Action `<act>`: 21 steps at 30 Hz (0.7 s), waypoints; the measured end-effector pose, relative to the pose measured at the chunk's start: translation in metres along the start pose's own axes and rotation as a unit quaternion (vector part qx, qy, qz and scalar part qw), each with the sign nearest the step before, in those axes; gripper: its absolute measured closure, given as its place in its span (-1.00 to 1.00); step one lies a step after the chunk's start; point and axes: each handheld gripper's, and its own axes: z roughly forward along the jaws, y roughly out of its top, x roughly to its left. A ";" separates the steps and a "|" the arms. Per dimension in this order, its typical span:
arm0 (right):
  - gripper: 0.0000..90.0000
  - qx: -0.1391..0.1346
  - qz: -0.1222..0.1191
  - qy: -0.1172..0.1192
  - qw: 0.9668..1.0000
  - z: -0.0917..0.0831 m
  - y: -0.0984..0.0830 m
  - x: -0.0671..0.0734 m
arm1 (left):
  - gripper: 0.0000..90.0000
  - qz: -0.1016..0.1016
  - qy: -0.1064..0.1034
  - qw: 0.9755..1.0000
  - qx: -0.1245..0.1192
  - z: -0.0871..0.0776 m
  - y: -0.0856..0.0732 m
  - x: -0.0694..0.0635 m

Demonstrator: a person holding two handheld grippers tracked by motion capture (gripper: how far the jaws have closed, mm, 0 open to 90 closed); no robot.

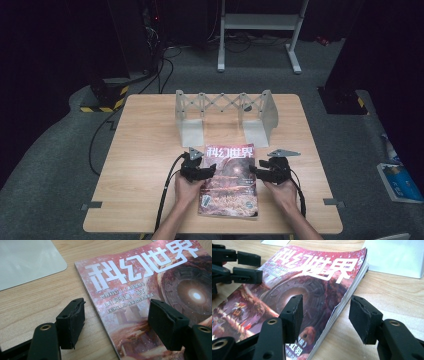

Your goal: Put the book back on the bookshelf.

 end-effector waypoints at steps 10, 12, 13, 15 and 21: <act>-0.09 0.005 0.000 -0.025 1.000 0.018 0.022 -0.002 | -0.41 0.011 0.016 1.000 -0.019 0.003 -0.005 -0.005; -0.12 0.010 0.005 -0.031 0.999 0.022 0.025 -0.003 | -0.41 0.011 0.017 1.000 -0.019 0.003 -0.005 -0.005; -0.13 0.012 0.008 -0.032 0.999 0.024 0.026 -0.004 | -0.41 0.012 0.016 1.000 -0.020 0.003 -0.005 -0.005; -0.14 0.029 0.011 -0.038 0.999 0.029 0.031 -0.005 | -0.39 0.013 0.015 1.000 -0.019 0.003 -0.005 -0.004; -0.16 0.041 0.025 -0.050 0.998 0.038 0.036 -0.009 | -0.32 0.011 0.010 1.000 -0.024 0.002 -0.006 -0.005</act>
